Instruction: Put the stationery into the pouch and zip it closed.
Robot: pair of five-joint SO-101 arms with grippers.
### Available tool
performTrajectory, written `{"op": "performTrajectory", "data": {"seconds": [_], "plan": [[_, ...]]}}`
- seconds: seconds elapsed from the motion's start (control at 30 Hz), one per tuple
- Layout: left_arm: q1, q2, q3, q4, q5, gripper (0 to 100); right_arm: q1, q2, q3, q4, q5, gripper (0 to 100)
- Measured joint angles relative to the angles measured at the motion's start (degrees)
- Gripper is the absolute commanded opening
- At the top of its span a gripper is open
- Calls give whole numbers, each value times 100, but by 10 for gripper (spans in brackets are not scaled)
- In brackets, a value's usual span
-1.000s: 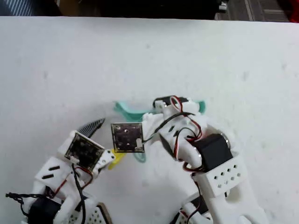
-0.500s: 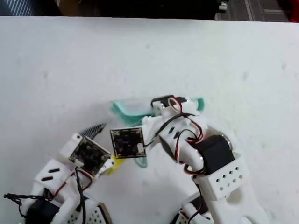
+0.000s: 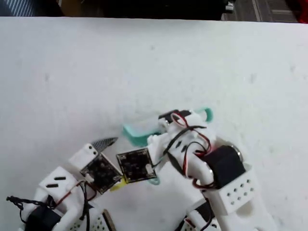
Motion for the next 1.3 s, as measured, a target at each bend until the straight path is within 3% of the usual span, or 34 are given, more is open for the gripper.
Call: {"op": "performTrajectory", "data": {"seconds": [0.37, 0.83, 1.03, 1.3], "plan": [[457, 0, -53, 132, -9, 338, 0, -273, 0, 246, 44, 17], [501, 0, -53, 132, 0, 337, -26, -273, -9, 264, 44, 17], [510, -9, -53, 132, -9, 336, -413, -273, -9, 264, -123, 17], [396, 0, -62, 44, 246, 335, -149, -290, -9, 413, -18, 17]]}}
